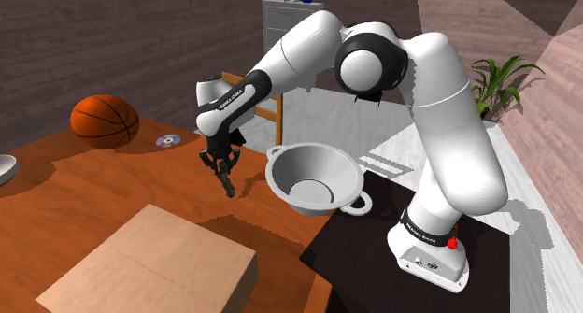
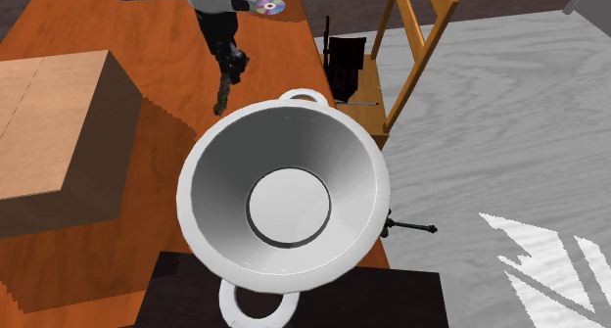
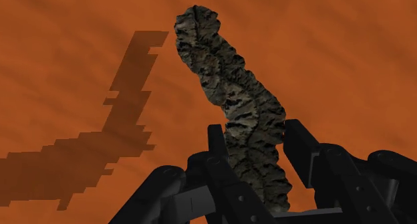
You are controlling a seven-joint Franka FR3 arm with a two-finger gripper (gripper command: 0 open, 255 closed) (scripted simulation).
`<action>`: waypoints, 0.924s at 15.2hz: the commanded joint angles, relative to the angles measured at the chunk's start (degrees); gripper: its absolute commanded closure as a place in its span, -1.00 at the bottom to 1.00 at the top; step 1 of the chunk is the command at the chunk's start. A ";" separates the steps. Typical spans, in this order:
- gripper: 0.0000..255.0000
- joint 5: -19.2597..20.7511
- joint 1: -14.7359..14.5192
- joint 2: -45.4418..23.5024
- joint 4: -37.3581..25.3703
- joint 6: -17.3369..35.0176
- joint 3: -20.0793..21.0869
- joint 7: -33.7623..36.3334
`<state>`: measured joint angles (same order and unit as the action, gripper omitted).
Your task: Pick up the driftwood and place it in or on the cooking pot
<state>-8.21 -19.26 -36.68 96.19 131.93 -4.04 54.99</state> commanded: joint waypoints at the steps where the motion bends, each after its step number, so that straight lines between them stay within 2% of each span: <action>1: 1.00 0.13 -0.02 1.10 0.10 -1.02 -0.10 0.08; 14: 1.00 0.99 -0.29 6.78 -1.48 -8.24 -0.61 0.97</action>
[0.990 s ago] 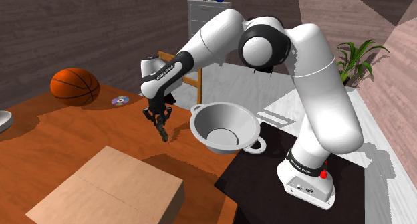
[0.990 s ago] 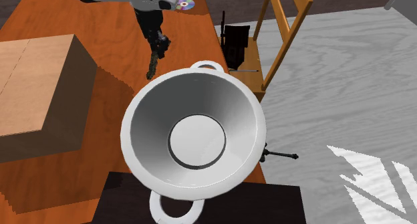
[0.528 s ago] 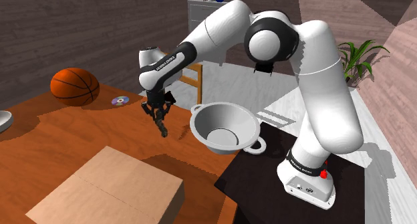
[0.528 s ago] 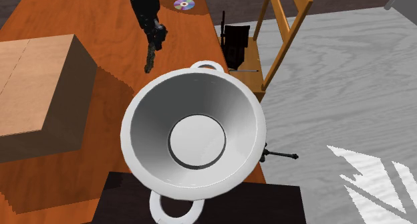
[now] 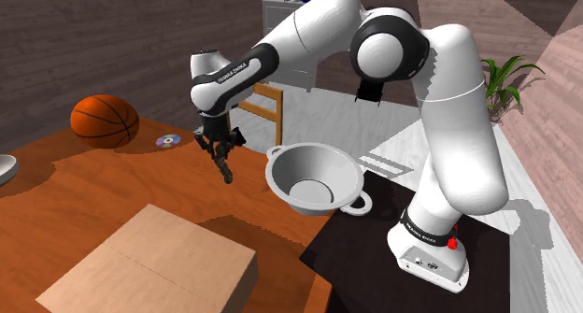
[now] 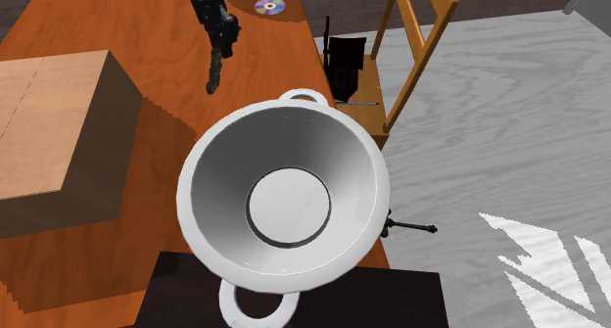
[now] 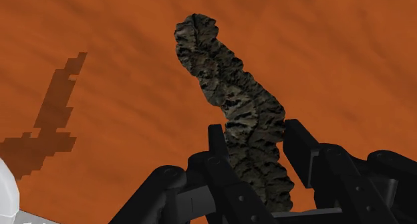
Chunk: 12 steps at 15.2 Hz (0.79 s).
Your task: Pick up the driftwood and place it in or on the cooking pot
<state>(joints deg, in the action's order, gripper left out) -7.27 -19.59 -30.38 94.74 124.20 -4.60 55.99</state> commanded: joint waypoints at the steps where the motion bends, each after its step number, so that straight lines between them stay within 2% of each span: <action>1: 1.00 0.12 0.03 0.87 -0.21 -1.10 -0.09 0.04; 10: 1.00 0.63 -0.05 3.80 -2.79 -6.58 -0.33 0.62; 12: 1.00 0.77 0.13 8.37 4.14 -4.26 -0.64 -0.16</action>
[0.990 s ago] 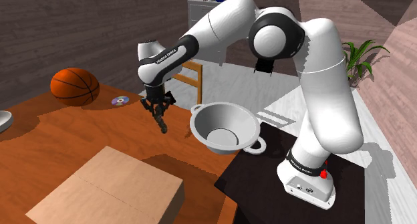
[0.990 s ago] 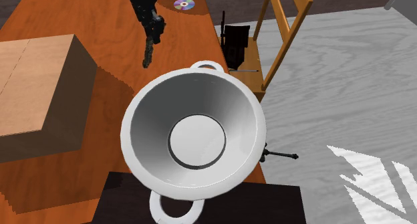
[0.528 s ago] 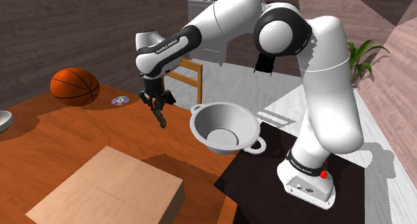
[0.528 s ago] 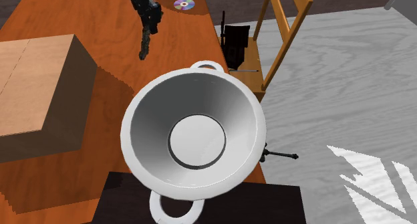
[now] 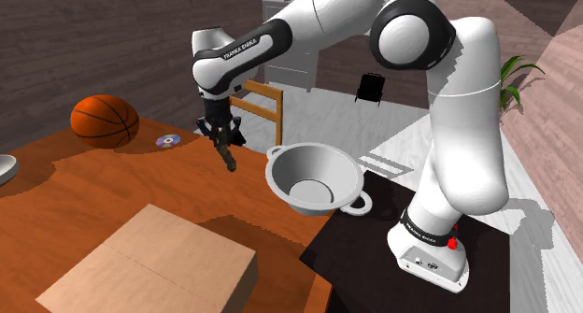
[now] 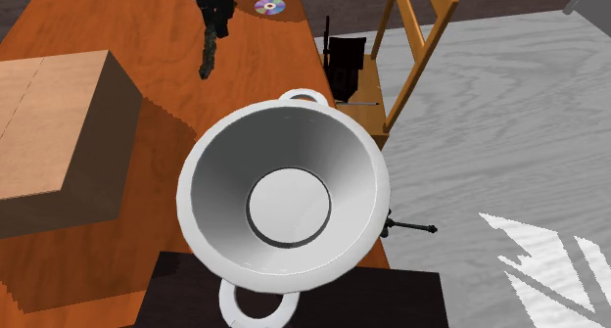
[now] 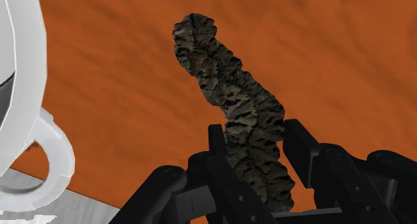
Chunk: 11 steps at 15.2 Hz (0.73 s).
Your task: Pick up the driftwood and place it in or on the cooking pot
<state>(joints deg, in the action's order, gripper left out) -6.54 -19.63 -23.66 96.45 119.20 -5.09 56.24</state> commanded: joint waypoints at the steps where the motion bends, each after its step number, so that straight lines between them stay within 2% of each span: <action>1: 1.00 0.13 0.26 3.85 5.66 1.77 -0.31 -0.79; 11: 1.00 2.10 1.98 24.30 32.83 8.38 -2.46 -4.36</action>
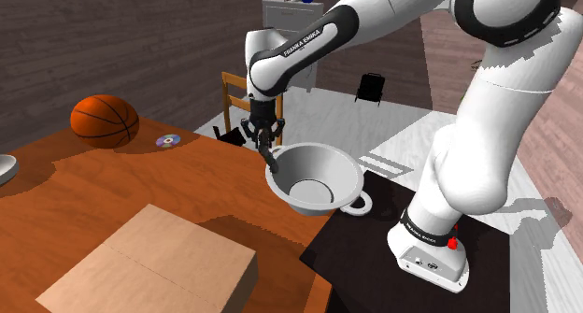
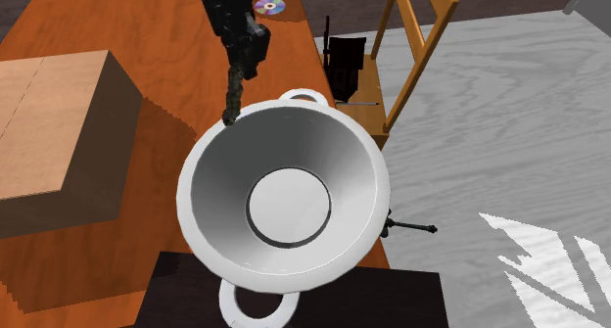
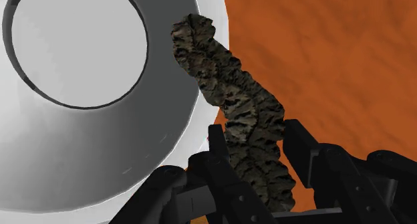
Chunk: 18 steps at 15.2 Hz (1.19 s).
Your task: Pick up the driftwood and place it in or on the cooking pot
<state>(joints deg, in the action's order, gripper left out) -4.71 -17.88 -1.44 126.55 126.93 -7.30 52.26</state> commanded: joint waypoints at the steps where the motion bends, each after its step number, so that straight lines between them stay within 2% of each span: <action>1: 1.00 0.61 0.50 4.09 5.06 0.98 -0.51 -0.71; 11: 1.00 5.72 4.98 24.76 25.21 0.46 -3.51 -4.11; 18: 1.00 5.11 4.64 20.69 27.83 7.11 -4.07 -4.93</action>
<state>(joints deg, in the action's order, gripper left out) 0.50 -13.19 19.98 154.26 133.16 -11.25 47.52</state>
